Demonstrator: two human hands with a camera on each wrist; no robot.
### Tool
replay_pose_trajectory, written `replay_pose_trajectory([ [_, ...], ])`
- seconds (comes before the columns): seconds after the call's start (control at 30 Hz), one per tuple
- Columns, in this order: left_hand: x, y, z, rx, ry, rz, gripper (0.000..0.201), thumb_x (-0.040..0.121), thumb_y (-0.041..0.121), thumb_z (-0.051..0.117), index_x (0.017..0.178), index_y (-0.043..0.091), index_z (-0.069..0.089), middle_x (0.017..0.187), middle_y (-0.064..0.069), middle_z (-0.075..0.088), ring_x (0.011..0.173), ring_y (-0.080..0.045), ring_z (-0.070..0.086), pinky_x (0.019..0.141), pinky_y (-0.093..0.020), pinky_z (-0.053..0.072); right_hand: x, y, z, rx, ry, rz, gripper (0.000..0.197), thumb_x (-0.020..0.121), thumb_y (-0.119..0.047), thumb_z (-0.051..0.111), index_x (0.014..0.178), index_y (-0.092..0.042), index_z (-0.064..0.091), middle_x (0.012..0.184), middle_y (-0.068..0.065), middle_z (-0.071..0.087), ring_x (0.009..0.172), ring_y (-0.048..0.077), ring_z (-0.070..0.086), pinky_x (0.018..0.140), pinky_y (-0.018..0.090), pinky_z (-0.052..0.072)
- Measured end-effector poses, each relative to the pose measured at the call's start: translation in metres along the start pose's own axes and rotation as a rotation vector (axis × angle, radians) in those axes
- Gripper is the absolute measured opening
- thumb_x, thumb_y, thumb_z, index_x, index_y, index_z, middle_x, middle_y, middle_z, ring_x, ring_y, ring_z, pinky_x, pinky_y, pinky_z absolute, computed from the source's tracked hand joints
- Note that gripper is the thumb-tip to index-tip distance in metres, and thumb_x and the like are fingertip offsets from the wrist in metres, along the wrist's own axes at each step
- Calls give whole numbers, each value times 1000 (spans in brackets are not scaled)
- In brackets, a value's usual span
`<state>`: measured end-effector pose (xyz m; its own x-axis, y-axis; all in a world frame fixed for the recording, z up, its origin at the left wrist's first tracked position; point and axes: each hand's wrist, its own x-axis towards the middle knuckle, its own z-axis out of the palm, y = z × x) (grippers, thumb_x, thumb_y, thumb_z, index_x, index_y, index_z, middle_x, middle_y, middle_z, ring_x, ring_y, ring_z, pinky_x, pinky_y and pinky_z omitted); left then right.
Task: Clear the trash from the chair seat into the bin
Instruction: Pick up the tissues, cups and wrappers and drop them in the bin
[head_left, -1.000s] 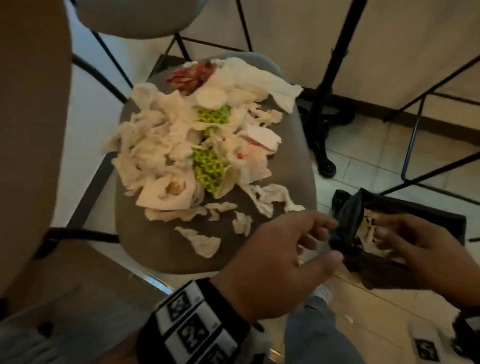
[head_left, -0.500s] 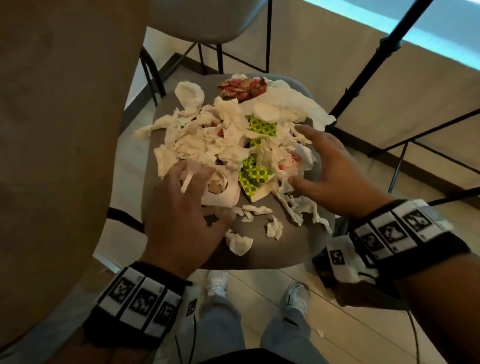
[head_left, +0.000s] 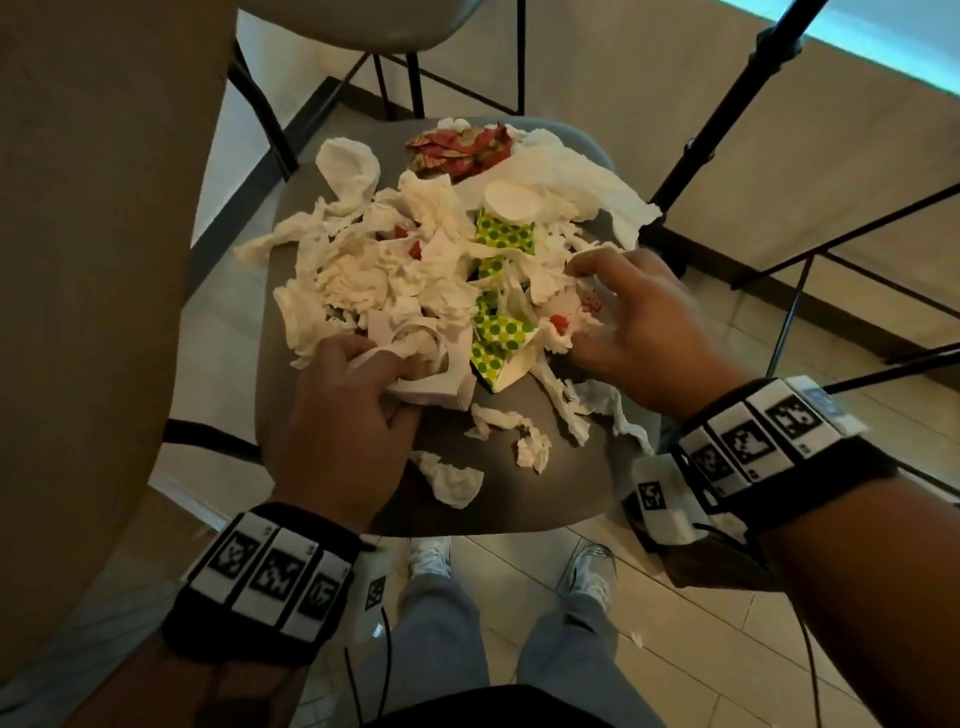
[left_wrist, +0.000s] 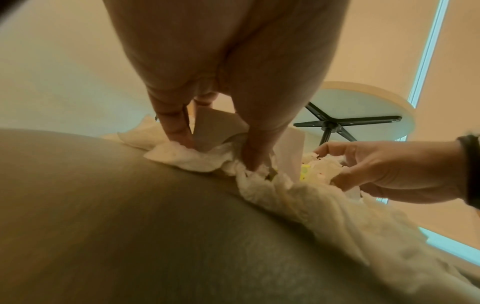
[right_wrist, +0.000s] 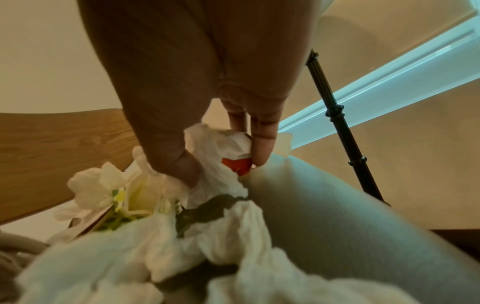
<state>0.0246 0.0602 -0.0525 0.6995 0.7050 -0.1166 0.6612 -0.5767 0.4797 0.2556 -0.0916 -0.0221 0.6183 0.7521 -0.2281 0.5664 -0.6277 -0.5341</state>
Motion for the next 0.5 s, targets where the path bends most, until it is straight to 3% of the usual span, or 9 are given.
replay_pose_trajectory([
  [0.1,-6,6,-10,-56,40,19,35,87,35,70,121,29,69,134,-7,48,125,-30,51,93,-49,56,-4,2,-6,40,47,3,59,82,-33,78,133,-39,48,125,-5,43,111,13,42,73,13,32],
  [0.2,-12,17,-23,-144,114,62,34,87,32,75,120,22,70,132,-8,51,121,-23,52,93,-33,52,-9,1,-13,107,90,5,60,79,-33,80,131,-38,50,127,-4,46,110,13,45,74,13,35],
  [0.27,-15,25,-32,-202,142,82,35,86,30,77,117,18,72,128,-7,52,117,-17,52,91,-20,45,-12,-2,-18,137,125,-8,59,78,-35,79,130,-38,52,130,-1,49,113,15,47,81,21,45],
  [0.37,-19,35,-46,-228,165,128,30,84,23,78,112,16,73,125,-7,53,115,-22,57,89,-15,42,-19,-10,-28,176,158,-23,58,77,-35,78,128,-38,52,131,0,52,115,20,52,91,44,56],
  [0.5,-24,46,-56,-276,168,154,27,81,21,75,108,17,72,125,-6,53,117,-21,57,93,-5,42,-26,-14,-38,196,201,-52,58,77,-37,78,127,-43,50,127,-2,54,110,23,57,86,48,58],
])
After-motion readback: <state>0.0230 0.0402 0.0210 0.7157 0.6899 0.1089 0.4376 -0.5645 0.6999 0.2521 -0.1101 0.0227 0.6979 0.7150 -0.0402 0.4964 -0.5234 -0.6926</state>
